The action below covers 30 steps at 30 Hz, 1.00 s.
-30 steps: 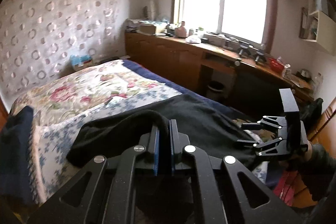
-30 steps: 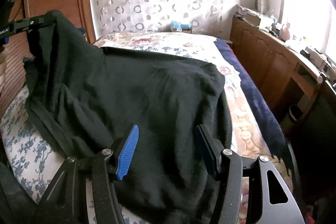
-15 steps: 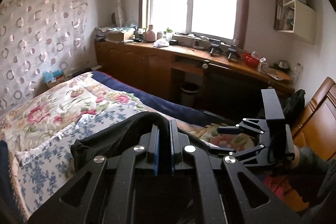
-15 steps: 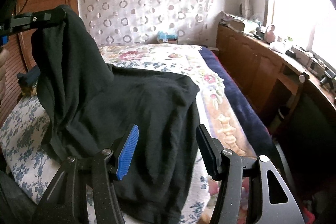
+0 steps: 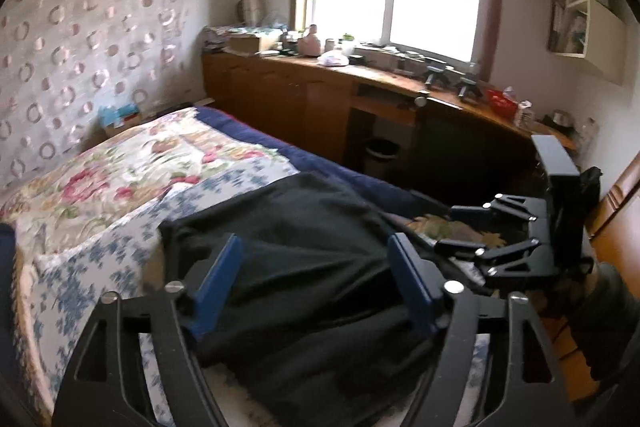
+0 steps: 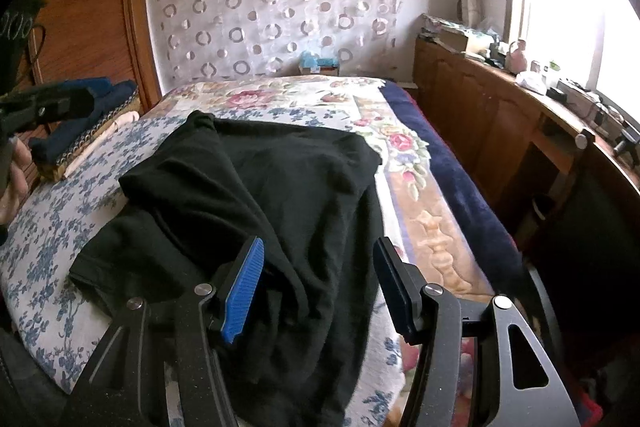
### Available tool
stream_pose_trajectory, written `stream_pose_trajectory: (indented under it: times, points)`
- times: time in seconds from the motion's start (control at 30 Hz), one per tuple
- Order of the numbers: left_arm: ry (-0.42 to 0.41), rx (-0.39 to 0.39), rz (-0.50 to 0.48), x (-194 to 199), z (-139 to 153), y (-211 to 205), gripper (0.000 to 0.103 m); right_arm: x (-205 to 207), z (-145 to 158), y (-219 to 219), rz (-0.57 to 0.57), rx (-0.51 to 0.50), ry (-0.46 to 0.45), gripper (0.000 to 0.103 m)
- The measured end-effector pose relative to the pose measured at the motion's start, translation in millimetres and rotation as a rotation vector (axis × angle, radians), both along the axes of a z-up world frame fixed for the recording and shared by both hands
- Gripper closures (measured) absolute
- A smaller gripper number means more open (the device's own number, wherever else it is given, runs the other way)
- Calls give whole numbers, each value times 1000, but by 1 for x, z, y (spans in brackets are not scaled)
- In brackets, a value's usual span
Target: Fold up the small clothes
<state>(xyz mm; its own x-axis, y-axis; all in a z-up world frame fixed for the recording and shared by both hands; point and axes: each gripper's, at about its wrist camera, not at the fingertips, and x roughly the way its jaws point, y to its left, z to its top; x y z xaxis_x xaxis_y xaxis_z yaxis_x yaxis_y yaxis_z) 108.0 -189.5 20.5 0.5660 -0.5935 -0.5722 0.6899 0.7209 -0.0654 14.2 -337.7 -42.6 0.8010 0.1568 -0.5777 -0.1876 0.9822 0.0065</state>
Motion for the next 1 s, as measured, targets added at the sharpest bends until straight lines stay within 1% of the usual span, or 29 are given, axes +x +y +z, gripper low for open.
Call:
stream_pose_trajectory:
  times: [0.07, 0.13, 0.2, 0.37, 0.5, 0.77, 1.0]
  points:
    - [-1, -5, 50, 0, -8, 18, 26, 6, -2, 5, 16, -6, 10, 44]
    - [-4, -2, 88, 0, -13, 31, 26, 13, -2, -2, 37, -7, 22, 44]
    - [2, -3, 127, 1, -21, 47, 26, 19, -5, 1, 52, -12, 39, 44]
    - [21, 0, 193, 6, -35, 75, 26, 31, -10, 2, 75, -16, 83, 44]
    - [28, 12, 241, 8, -46, 92, 26, 40, -2, 3, 91, -35, 83, 44]
    - [39, 10, 300, 9, -55, 120, 26, 62, 10, 26, 164, -55, 63, 44]
    - [27, 3, 345, 6, -54, 143, 26, 86, 11, 56, 253, -61, 64, 44]
